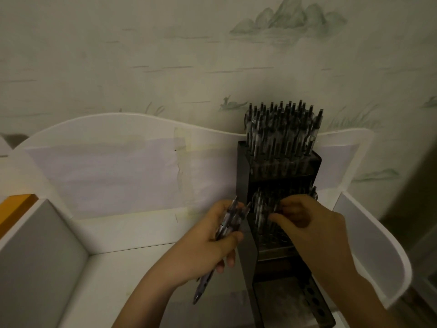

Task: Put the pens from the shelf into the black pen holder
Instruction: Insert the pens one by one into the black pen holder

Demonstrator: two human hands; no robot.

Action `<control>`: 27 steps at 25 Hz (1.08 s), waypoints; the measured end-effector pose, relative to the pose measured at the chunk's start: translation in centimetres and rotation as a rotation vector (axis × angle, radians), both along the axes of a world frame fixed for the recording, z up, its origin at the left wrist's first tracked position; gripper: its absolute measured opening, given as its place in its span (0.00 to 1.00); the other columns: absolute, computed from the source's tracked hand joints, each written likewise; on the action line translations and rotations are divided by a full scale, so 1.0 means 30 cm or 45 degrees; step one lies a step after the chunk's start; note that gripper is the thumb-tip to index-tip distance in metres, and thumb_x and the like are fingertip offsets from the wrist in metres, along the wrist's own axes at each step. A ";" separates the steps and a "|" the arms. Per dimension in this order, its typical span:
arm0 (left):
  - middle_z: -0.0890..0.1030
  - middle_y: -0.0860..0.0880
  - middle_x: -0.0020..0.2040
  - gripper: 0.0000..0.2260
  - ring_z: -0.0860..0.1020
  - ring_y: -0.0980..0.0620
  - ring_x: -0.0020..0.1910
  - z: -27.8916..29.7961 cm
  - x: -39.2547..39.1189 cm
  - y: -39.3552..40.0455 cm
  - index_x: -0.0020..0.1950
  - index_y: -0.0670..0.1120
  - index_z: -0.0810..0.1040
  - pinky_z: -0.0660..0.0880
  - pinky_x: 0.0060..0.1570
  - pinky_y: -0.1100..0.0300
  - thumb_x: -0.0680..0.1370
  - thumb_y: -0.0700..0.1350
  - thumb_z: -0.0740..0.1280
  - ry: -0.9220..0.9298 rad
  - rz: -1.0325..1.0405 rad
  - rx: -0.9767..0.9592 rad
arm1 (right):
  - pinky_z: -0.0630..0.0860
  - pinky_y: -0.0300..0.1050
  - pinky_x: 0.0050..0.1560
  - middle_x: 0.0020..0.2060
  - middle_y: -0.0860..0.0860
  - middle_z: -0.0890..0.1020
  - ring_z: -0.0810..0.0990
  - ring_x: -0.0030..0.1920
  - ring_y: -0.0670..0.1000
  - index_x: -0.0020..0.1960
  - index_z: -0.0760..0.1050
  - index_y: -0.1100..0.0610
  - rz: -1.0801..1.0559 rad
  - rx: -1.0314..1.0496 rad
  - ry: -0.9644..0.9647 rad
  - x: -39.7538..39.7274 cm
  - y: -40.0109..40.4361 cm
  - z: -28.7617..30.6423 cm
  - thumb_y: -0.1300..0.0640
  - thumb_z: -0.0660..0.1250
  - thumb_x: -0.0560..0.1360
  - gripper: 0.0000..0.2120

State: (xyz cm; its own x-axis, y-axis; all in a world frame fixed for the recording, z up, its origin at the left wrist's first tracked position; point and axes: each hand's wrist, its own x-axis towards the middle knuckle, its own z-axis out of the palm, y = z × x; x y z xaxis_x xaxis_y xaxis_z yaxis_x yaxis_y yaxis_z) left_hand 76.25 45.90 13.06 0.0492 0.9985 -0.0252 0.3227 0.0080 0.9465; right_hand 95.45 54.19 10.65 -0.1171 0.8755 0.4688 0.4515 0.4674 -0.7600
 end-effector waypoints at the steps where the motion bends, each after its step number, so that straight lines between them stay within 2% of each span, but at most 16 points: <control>1: 0.78 0.42 0.50 0.17 0.79 0.51 0.33 0.002 0.004 0.002 0.65 0.57 0.67 0.77 0.32 0.57 0.81 0.41 0.62 -0.016 -0.012 -0.005 | 0.75 0.25 0.44 0.36 0.39 0.81 0.81 0.41 0.38 0.49 0.81 0.52 -0.031 0.080 0.009 0.002 -0.017 0.009 0.53 0.76 0.67 0.12; 3: 0.78 0.41 0.52 0.16 0.78 0.51 0.34 0.005 0.014 0.006 0.64 0.57 0.68 0.76 0.32 0.57 0.81 0.40 0.62 -0.058 -0.041 -0.016 | 0.73 0.24 0.39 0.31 0.38 0.80 0.80 0.39 0.39 0.44 0.81 0.48 -0.012 0.131 0.047 -0.006 -0.061 0.026 0.50 0.72 0.69 0.05; 6: 0.79 0.43 0.52 0.15 0.79 0.51 0.33 0.007 0.032 0.017 0.64 0.56 0.68 0.76 0.31 0.57 0.81 0.41 0.62 -0.104 -0.094 -0.011 | 0.75 0.28 0.36 0.34 0.39 0.83 0.81 0.36 0.40 0.41 0.80 0.43 0.212 -0.173 0.123 -0.049 -0.104 0.029 0.43 0.67 0.69 0.06; 8: 0.80 0.45 0.51 0.15 0.79 0.51 0.33 0.009 0.047 0.023 0.65 0.55 0.68 0.76 0.31 0.57 0.81 0.40 0.62 -0.108 -0.129 -0.009 | 0.75 0.30 0.33 0.31 0.42 0.83 0.81 0.32 0.41 0.40 0.81 0.46 0.326 -0.373 0.256 -0.066 -0.102 0.023 0.50 0.68 0.72 0.04; 10: 0.81 0.45 0.49 0.14 0.79 0.50 0.34 0.011 0.059 0.027 0.65 0.54 0.68 0.76 0.32 0.57 0.81 0.40 0.61 -0.121 -0.150 0.000 | 0.75 0.32 0.30 0.28 0.49 0.82 0.79 0.28 0.43 0.38 0.82 0.48 0.321 -0.548 0.418 -0.068 -0.095 0.025 0.57 0.69 0.74 0.08; 12: 0.82 0.44 0.47 0.12 0.79 0.48 0.34 0.013 0.065 0.031 0.64 0.52 0.69 0.77 0.33 0.56 0.82 0.41 0.60 -0.129 -0.155 0.008 | 0.78 0.35 0.32 0.32 0.53 0.84 0.82 0.33 0.50 0.39 0.83 0.51 0.259 -0.676 0.555 -0.053 -0.089 0.039 0.58 0.69 0.74 0.08; 15: 0.82 0.47 0.42 0.07 0.79 0.48 0.33 0.011 0.058 0.031 0.60 0.49 0.70 0.76 0.30 0.55 0.82 0.45 0.59 -0.097 -0.088 -0.036 | 0.81 0.38 0.37 0.37 0.54 0.86 0.85 0.39 0.54 0.44 0.83 0.58 0.203 -0.663 0.825 -0.002 -0.059 0.086 0.59 0.68 0.75 0.05; 17: 0.81 0.47 0.41 0.05 0.78 0.47 0.31 0.009 0.052 0.029 0.57 0.48 0.70 0.73 0.28 0.56 0.82 0.46 0.59 -0.101 -0.038 -0.076 | 0.80 0.38 0.39 0.38 0.54 0.86 0.85 0.38 0.53 0.45 0.82 0.60 0.133 -0.496 0.950 0.049 -0.031 0.138 0.60 0.67 0.75 0.05; 19: 0.81 0.46 0.41 0.05 0.78 0.47 0.31 0.008 0.047 0.029 0.57 0.48 0.70 0.73 0.28 0.56 0.82 0.46 0.60 -0.085 -0.014 -0.068 | 0.80 0.36 0.40 0.36 0.51 0.86 0.85 0.37 0.50 0.44 0.82 0.56 0.037 -0.242 0.869 0.089 -0.015 0.181 0.60 0.68 0.75 0.04; 22: 0.81 0.45 0.41 0.04 0.78 0.48 0.31 0.010 0.048 0.038 0.56 0.49 0.70 0.74 0.28 0.56 0.82 0.46 0.60 -0.080 0.004 -0.048 | 0.78 0.32 0.43 0.35 0.45 0.84 0.83 0.38 0.43 0.46 0.81 0.51 -0.077 0.016 0.434 0.093 -0.012 0.179 0.55 0.70 0.74 0.02; 24: 0.80 0.46 0.41 0.04 0.78 0.47 0.30 0.013 0.054 0.040 0.56 0.48 0.70 0.74 0.28 0.57 0.82 0.45 0.60 -0.100 0.002 -0.057 | 0.74 0.25 0.42 0.36 0.41 0.83 0.81 0.40 0.39 0.47 0.81 0.50 -0.091 0.052 0.246 0.073 -0.014 0.143 0.53 0.70 0.74 0.03; 27: 0.80 0.46 0.40 0.05 0.77 0.47 0.30 0.012 0.058 0.036 0.56 0.48 0.70 0.74 0.28 0.57 0.82 0.45 0.60 -0.113 0.005 -0.071 | 0.72 0.22 0.41 0.37 0.39 0.81 0.80 0.42 0.36 0.49 0.81 0.51 -0.089 0.035 0.139 0.046 -0.003 0.077 0.53 0.69 0.74 0.05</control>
State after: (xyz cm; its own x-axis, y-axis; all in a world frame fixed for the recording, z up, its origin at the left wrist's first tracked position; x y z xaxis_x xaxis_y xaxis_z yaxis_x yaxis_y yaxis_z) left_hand 78.00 46.99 13.41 0.0500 0.9958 -0.0768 0.2375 0.0628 0.9694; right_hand 96.83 54.11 12.95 -0.0029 0.8665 0.4991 0.3988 0.4587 -0.7941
